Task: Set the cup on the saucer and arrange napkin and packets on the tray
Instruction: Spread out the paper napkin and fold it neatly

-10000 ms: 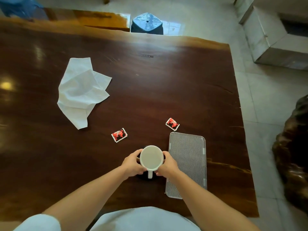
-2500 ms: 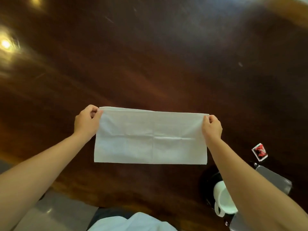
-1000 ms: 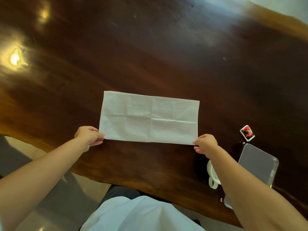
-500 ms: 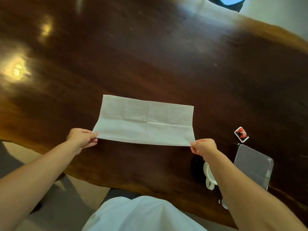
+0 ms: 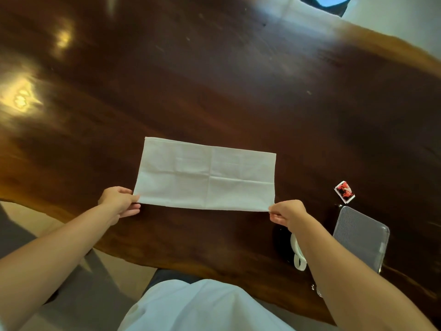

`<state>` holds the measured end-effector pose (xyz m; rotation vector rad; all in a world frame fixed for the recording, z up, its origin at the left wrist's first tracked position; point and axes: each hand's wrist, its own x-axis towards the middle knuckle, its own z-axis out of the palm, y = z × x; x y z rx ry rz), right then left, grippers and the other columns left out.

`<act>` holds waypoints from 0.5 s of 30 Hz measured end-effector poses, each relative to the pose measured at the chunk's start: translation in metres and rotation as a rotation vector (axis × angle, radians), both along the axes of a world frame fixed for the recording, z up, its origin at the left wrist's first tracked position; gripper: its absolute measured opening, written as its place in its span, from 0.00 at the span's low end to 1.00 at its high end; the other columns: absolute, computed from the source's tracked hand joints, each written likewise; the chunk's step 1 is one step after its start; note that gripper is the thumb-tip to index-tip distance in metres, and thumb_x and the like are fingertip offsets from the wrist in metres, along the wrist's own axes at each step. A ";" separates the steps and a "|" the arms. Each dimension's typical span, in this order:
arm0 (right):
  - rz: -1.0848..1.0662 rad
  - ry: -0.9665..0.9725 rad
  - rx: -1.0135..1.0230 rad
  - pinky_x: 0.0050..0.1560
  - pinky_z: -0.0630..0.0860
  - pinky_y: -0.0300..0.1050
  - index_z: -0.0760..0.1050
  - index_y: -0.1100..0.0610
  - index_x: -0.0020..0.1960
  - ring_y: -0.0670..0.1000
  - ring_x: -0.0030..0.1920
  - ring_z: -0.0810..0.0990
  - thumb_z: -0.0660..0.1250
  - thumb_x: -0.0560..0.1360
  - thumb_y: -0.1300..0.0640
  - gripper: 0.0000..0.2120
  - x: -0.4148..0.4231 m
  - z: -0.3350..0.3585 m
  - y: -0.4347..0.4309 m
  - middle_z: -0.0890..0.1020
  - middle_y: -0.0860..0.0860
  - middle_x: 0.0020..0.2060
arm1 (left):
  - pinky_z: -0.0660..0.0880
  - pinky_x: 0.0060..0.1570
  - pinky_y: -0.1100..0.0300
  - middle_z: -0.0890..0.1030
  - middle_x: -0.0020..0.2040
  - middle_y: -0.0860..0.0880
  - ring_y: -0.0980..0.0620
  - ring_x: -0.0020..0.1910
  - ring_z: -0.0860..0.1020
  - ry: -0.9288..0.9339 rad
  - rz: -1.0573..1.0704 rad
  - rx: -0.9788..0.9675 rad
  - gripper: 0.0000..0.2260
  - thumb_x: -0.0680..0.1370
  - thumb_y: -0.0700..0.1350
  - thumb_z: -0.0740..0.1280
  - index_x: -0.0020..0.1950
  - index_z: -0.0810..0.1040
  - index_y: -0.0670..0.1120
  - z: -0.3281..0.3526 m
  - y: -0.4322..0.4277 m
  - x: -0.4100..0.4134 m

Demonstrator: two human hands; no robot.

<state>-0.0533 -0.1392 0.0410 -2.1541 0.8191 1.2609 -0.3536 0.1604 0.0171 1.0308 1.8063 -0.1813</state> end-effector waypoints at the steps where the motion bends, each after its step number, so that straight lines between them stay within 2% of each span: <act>1: 0.011 -0.008 0.017 0.56 0.82 0.49 0.76 0.68 0.57 0.56 0.48 0.83 0.70 0.75 0.70 0.11 -0.001 0.002 0.000 0.82 0.61 0.50 | 0.83 0.47 0.47 0.80 0.57 0.37 0.42 0.47 0.84 0.014 -0.010 0.000 0.16 0.77 0.34 0.71 0.64 0.76 0.40 -0.001 -0.001 0.001; 4: 0.010 -0.092 0.042 0.50 0.83 0.51 0.76 0.67 0.57 0.57 0.48 0.84 0.70 0.75 0.70 0.11 -0.005 0.007 0.001 0.82 0.62 0.50 | 0.83 0.45 0.48 0.80 0.57 0.38 0.43 0.47 0.83 0.046 -0.046 -0.013 0.15 0.77 0.34 0.71 0.64 0.77 0.38 -0.003 -0.001 0.003; 9: 0.097 -0.339 0.022 0.37 0.84 0.45 0.81 0.60 0.45 0.53 0.39 0.85 0.72 0.74 0.65 0.02 -0.014 0.013 -0.001 0.84 0.58 0.42 | 0.83 0.47 0.49 0.80 0.55 0.38 0.42 0.50 0.83 0.039 -0.086 -0.037 0.13 0.78 0.36 0.71 0.61 0.78 0.38 -0.009 -0.003 0.001; 15: 0.092 -0.546 0.105 0.35 0.82 0.41 0.81 0.55 0.41 0.50 0.38 0.85 0.72 0.73 0.62 0.04 -0.026 0.019 -0.003 0.84 0.55 0.39 | 0.82 0.53 0.46 0.82 0.54 0.38 0.41 0.50 0.84 -0.096 -0.042 -0.019 0.14 0.77 0.35 0.71 0.63 0.77 0.37 -0.021 -0.006 -0.013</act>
